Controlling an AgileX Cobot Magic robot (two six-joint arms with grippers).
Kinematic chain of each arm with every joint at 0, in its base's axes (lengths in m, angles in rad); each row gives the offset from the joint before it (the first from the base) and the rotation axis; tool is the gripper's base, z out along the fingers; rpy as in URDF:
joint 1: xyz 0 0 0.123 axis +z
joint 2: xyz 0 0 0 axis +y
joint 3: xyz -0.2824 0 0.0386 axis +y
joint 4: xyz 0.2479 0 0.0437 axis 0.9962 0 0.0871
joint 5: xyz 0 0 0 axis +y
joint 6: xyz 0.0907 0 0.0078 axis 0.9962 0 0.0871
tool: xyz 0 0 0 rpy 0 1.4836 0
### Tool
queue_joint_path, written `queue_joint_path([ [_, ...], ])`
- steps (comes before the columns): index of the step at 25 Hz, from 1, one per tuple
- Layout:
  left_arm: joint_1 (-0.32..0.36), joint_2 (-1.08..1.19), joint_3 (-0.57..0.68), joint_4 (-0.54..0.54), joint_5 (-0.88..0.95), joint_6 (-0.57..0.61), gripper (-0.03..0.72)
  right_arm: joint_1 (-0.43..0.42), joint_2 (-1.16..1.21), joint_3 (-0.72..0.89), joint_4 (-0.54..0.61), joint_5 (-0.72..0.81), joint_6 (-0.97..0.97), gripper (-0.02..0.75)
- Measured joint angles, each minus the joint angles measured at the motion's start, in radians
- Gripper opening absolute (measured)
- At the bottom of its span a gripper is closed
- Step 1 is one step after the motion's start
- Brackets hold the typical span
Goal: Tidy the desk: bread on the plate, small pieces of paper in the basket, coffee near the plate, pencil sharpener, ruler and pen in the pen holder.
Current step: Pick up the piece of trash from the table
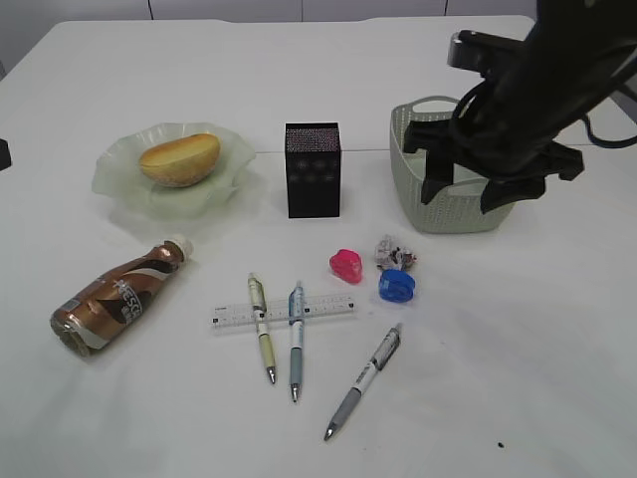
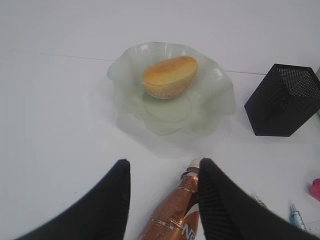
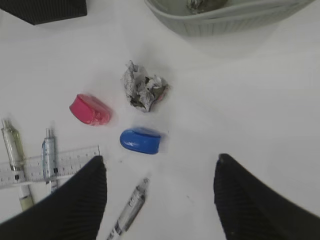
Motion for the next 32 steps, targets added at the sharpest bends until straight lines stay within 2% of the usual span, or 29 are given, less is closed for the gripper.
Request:
queue_joint_path([
  [6, 0.0, 0.0, 0.0, 0.0, 0.0, 0.0, 0.326, 0.101, 0.056, -0.002, -0.218, -0.107, 0.255, 0.522],
  [10, 0.0, 0.0, 0.0, 0.0, 0.0, 0.0, 0.326, 0.111, 0.112, -0.003, -0.274, -0.133, 0.303, 0.522],
  [16, 0.0, 0.0, 0.0, 0.0, 0.002, 0.0, 0.326, 0.115, 0.18, -0.018, -0.297, -0.187, 0.173, 0.522],
  [22, 0.0, 0.0, 0.0, 0.0, 0.002, 0.0, 0.326, 0.115, 0.18, -0.022, -0.409, -0.196, 0.117, 0.52],
  [32, 0.0, 0.0, 0.0, 0.002, 0.002, 0.0, 0.326, 0.115, 0.18, -0.022, -0.416, -0.207, -0.016, 0.463],
])
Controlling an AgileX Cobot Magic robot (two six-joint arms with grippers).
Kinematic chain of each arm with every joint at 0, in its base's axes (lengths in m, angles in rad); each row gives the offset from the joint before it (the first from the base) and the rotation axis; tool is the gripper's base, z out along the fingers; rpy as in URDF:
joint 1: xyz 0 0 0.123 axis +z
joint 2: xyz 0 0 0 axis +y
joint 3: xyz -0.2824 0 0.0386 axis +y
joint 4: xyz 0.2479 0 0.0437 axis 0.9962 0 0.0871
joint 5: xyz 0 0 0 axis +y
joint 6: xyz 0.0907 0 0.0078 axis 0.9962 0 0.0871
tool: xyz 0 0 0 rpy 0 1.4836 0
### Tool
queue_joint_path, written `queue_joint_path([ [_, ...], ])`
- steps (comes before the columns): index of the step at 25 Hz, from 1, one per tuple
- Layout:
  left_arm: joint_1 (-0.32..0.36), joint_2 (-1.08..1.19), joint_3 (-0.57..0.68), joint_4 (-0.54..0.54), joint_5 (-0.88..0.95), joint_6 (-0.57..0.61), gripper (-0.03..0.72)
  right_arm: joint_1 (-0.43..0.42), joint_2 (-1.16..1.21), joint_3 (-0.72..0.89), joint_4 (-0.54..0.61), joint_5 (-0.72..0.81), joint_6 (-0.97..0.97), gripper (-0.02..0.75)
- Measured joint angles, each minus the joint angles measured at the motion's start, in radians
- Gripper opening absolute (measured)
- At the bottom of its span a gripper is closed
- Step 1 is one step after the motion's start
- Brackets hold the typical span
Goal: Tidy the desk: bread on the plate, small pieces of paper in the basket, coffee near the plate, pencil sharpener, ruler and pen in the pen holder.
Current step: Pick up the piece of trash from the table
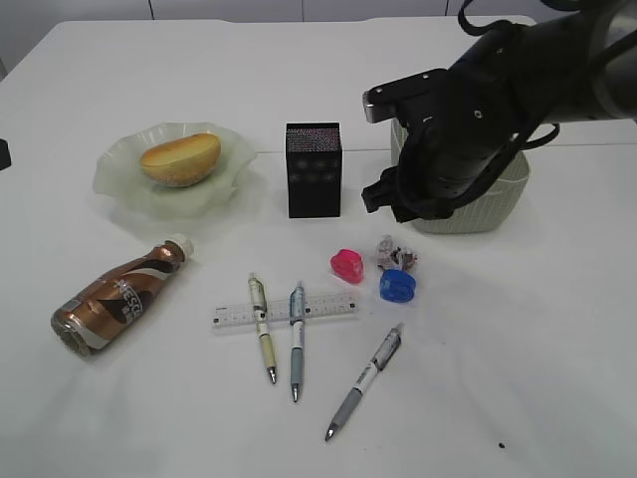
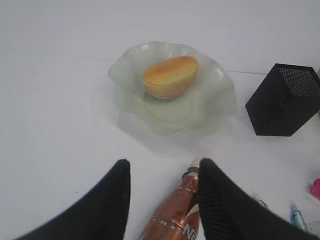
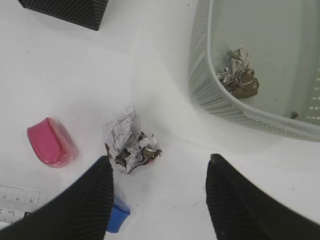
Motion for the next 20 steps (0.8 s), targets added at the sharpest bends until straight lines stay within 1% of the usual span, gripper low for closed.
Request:
queue_joint_path([
  [6, 0.0, 0.0, 0.0, 0.0, 0.0, 0.0, 0.326, 0.0, 0.0, 0.0, 0.003, -0.002, -0.12, 0.457],
  [8, 0.0, 0.0, 0.0, 0.0, 0.006, 0.0, 0.325, 0.0, 0.0, 0.0, 0.026, 0.001, -0.186, 0.457],
  [14, 0.0, 0.0, 0.0, 0.0, 0.018, 0.0, 0.326, 0.0, 0.0, 0.0, 0.145, 0.009, -0.461, 0.456],
  [17, 0.0, 0.0, 0.0, 0.0, 0.033, 0.0, 0.326, 0.0, 0.0, 0.0, 0.15, 0.009, -0.505, 0.456],
  [20, 0.0, 0.0, 0.0, 0.0, 0.055, 0.0, 0.325, 0.0, 0.0, 0.0, 0.122, 0.009, -0.516, 0.456],
])
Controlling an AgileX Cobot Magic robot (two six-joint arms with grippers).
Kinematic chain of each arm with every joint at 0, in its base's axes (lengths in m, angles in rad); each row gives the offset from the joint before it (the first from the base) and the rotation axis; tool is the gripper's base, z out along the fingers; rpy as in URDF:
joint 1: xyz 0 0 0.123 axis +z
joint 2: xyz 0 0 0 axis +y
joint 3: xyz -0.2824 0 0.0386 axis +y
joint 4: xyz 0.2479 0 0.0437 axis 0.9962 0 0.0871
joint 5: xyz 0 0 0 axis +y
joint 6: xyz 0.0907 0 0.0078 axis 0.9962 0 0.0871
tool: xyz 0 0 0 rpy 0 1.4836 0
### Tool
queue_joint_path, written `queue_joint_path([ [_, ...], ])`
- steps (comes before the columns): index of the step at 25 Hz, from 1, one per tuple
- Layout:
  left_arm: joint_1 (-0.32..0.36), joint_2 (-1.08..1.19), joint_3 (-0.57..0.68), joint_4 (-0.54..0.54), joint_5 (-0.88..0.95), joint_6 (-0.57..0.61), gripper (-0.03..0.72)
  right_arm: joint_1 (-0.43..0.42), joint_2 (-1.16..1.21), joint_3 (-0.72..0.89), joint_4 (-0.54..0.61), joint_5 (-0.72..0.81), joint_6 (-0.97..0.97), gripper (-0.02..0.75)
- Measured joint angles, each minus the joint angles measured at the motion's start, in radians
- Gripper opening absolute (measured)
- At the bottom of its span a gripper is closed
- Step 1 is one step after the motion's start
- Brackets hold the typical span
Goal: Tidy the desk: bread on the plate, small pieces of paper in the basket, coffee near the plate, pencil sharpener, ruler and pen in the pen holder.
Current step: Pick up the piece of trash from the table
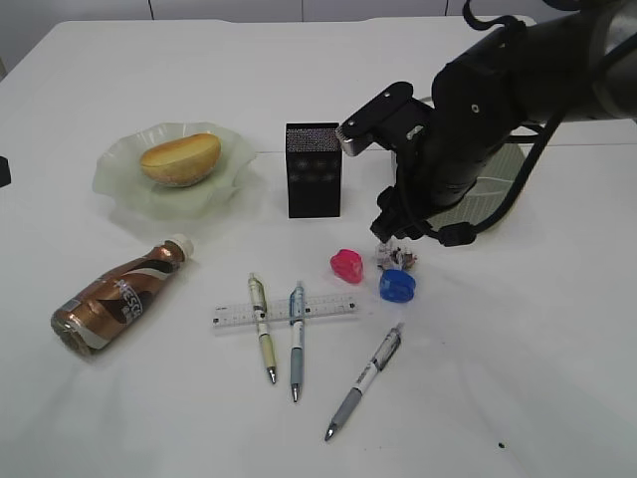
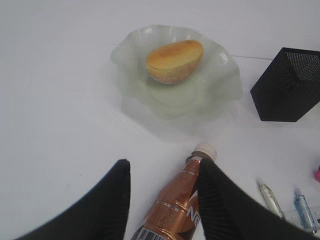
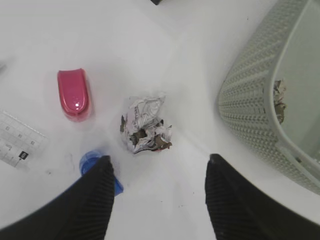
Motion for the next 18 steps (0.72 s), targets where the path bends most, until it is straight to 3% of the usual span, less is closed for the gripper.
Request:
queue_joint_path([
  [10, 0.0, 0.0, 0.0, 0.0, 0.032, 0.0, 0.324, 0.0, 0.0, 0.0, 0.035, 0.0, 0.0, 0.456],
  [18, 0.0, 0.0, 0.0, -0.002, 0.159, 0.0, 0.323, 0.0, 0.0, 0.0, 0.042, 0.032, 0.0, 0.467],
])
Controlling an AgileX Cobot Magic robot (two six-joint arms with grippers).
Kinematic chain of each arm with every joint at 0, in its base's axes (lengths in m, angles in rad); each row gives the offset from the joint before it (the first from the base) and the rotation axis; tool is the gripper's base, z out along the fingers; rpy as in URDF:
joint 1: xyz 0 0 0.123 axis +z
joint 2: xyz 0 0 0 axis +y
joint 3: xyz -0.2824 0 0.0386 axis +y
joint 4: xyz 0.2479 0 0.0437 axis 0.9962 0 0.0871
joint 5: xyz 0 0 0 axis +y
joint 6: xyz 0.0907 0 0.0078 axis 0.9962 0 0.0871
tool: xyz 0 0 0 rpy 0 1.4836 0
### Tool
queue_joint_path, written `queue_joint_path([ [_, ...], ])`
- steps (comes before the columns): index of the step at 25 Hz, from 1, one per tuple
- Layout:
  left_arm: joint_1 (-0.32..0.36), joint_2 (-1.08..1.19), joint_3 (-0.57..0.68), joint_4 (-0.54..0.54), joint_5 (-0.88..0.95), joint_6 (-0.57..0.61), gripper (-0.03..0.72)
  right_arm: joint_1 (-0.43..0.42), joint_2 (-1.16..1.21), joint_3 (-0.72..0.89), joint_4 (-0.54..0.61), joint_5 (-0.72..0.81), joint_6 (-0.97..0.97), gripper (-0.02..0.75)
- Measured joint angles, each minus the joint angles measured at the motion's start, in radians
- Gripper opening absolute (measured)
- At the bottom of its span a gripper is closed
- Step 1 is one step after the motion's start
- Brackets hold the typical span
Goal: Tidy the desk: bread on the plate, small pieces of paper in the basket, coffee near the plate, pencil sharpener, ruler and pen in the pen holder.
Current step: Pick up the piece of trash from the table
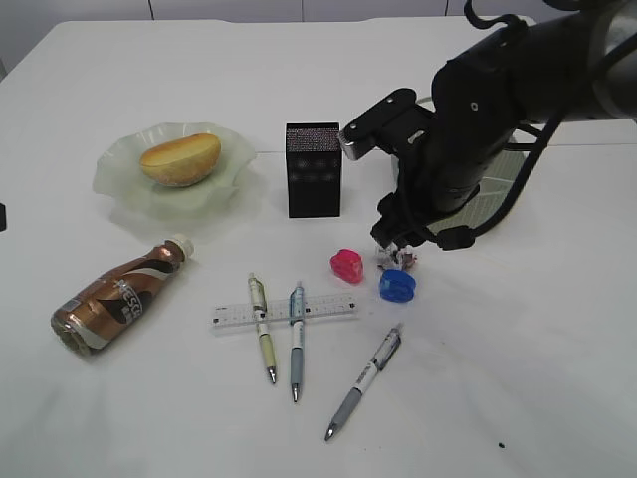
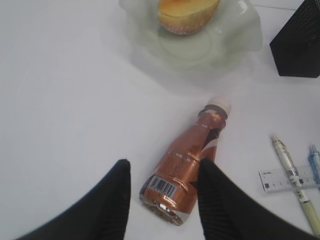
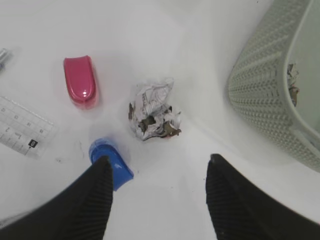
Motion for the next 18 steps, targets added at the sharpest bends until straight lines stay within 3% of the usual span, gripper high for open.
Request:
queue_joint_path([
  [8, 0.0, 0.0, 0.0, -0.02, 0.071, 0.0, 0.323, 0.0, 0.0, -0.006, 0.047, 0.064, -0.053, 0.468],
  [18, 0.0, 0.0, 0.0, -0.02, 0.075, 0.0, 0.319, -0.015, 0.021, -0.164, 0.297, 0.288, -0.378, 0.468],
])
